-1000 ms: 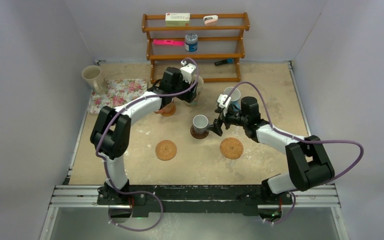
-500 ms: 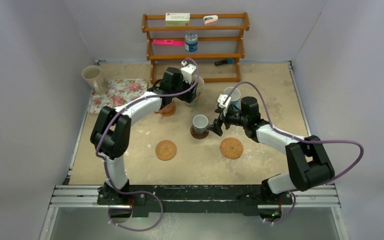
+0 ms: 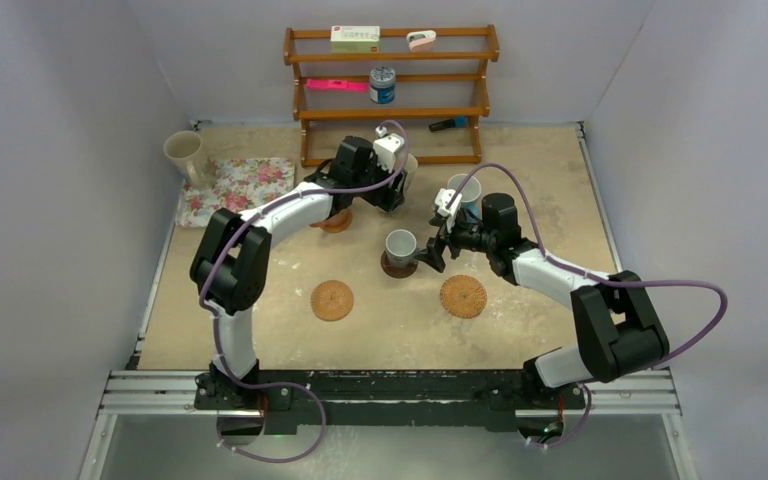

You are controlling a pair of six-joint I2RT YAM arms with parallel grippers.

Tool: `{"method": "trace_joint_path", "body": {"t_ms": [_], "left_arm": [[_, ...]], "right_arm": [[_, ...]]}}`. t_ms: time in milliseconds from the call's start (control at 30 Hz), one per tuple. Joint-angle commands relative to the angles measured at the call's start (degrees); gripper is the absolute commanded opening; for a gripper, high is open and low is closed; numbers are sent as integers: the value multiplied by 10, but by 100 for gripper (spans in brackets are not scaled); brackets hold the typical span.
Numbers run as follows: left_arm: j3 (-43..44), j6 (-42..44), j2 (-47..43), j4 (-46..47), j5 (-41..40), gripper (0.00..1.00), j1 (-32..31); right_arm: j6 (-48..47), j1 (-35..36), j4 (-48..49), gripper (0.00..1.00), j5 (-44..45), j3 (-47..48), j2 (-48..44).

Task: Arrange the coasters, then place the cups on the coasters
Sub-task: Place the cup at the center of the board.

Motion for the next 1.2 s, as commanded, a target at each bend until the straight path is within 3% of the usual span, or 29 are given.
{"method": "trace_joint_path", "body": {"t_ms": [0,633,1167], "left_arm": [[18,12,-3,5,-13,63,-2],[-3,28,-23,13,9,54,-2],[-13,9,-23,23,-48,8,6]], "right_arm": [[0,-2,16,99,-4,2,-9],[-1,-3,14,99,-5,2,-8],[-4,-3,12,99,-6,3,-8]]}}
